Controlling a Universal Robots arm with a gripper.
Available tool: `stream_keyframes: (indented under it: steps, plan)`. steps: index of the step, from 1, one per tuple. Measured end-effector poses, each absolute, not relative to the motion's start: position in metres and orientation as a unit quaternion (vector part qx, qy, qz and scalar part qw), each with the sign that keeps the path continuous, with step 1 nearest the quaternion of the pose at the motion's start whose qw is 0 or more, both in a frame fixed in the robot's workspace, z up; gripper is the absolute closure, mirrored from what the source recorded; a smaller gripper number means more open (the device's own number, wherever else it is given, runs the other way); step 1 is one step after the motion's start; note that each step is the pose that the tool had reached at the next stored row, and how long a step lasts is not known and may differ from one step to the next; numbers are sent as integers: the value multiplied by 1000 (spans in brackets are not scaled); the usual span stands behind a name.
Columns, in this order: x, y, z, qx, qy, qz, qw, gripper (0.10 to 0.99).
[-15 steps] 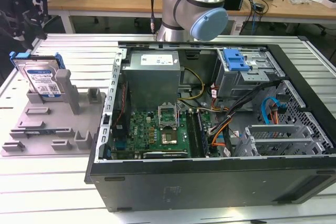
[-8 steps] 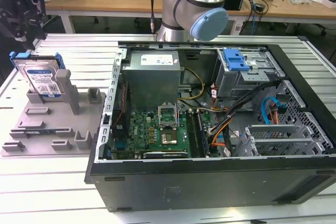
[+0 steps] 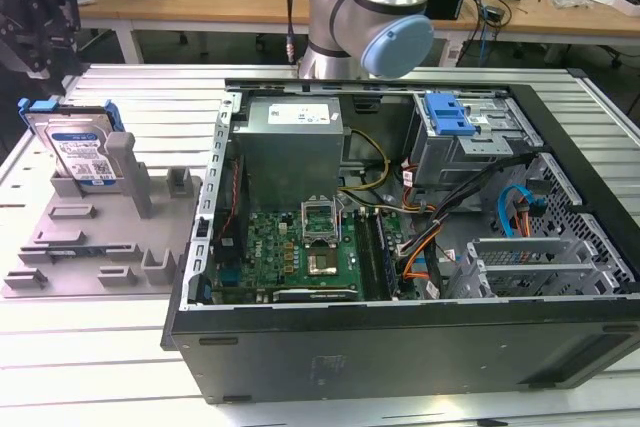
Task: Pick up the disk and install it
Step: 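Pick up the disk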
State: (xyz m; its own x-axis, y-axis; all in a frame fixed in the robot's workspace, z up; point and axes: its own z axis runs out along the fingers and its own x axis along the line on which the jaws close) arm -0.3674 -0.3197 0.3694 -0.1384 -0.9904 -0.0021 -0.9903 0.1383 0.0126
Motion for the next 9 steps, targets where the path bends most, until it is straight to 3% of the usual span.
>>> stream_keyframes:
  steps: [9]
  plan:
    - [-370, -318, 366, 697, -717, -5, 4, 604]
